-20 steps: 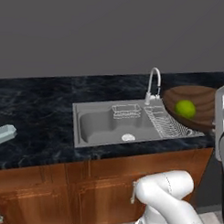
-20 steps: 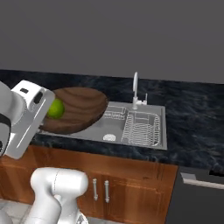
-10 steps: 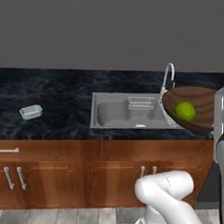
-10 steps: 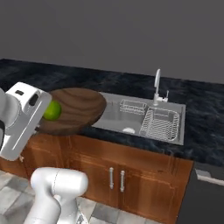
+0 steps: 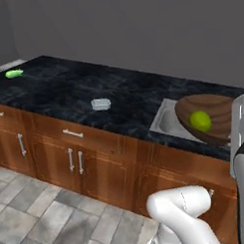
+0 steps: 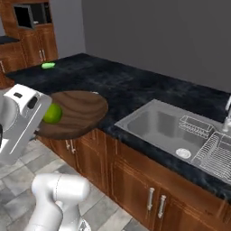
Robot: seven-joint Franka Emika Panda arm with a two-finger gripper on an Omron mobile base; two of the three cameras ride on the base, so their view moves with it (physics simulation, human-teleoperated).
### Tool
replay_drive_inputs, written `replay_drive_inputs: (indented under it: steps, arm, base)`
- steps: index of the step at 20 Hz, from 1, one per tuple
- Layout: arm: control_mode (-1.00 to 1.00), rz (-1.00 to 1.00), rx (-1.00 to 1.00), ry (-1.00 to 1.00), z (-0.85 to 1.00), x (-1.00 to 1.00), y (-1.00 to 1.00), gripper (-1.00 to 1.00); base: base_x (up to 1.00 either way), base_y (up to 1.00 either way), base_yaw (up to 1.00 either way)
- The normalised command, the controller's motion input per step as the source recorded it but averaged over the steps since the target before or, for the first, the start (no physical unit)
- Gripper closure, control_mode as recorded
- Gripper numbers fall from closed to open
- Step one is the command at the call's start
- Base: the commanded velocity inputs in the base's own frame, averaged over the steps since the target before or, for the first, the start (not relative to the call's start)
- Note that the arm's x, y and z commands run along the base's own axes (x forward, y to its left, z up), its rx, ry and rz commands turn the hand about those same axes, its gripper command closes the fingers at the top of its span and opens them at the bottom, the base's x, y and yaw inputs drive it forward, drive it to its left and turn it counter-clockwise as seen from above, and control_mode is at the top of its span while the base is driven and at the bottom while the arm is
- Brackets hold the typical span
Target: Pick the lime from the sink and place it in the bowl. Then pick the bowl and place it in the microwave. Then close the microwave door and press the start button.
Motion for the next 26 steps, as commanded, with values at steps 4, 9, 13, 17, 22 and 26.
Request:
replay_drive_inputs:
  steps: [4, 9, 13, 17, 22, 26]
  arm:
    - [1.0, 0.0, 0.0, 0.0, 0.0, 0.0, 0.0, 1.0]
    - [1.0, 0.0, 0.0, 0.0, 0.0, 0.0, 0.0, 1.0]
    - [1.0, 0.0, 0.0, 0.0, 0.0, 0.0, 0.0, 1.0]
    - [1.0, 0.0, 0.0, 0.0, 0.0, 0.0, 0.0, 1.0]
    - [1.0, 0.0, 0.0, 0.0, 0.0, 0.0, 0.0, 1.0]
    - [1.0, 0.0, 0.0, 0.0, 0.0, 0.0, 0.0, 1.0]
  base:
    - [-0.13, 0.03, 0.71]
    - [0.05, 0.19, 0.7]
    - [0.53, 0.31, 0.61]
    - [0.95, 0.32, 0.55]
    - [1.0, 0.04, 0.48]
    - [1.0, -0.08, 0.39]
